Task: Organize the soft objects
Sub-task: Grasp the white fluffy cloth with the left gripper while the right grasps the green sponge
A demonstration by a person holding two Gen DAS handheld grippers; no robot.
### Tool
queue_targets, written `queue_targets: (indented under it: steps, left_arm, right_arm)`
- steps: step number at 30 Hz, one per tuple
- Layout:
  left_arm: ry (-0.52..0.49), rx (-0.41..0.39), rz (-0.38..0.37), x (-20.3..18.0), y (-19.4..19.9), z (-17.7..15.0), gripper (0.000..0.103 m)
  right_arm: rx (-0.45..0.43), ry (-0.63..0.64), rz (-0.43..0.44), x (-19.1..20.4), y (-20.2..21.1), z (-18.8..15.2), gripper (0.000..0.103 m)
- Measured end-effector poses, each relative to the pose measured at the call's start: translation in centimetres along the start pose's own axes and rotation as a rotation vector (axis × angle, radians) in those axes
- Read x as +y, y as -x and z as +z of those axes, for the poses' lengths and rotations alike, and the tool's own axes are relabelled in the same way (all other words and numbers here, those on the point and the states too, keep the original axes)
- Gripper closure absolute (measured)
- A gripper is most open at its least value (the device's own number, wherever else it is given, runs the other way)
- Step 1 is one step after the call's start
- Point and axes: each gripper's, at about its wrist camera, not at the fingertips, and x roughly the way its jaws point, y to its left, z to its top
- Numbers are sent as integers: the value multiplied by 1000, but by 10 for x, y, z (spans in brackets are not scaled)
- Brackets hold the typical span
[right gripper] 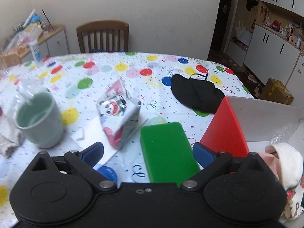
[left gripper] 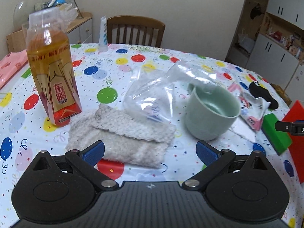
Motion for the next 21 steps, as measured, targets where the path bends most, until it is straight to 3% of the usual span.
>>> queue_targets:
  steps: [11,21]
  left_arm:
    - [-43,23,57,1,-29,-6,0]
    - [-47,42,86,3,-41,-8,1]
  right_arm:
    - [39,71,-47,8,-34,-1,8]
    - [43,58,-62,3,-48,-2,10]
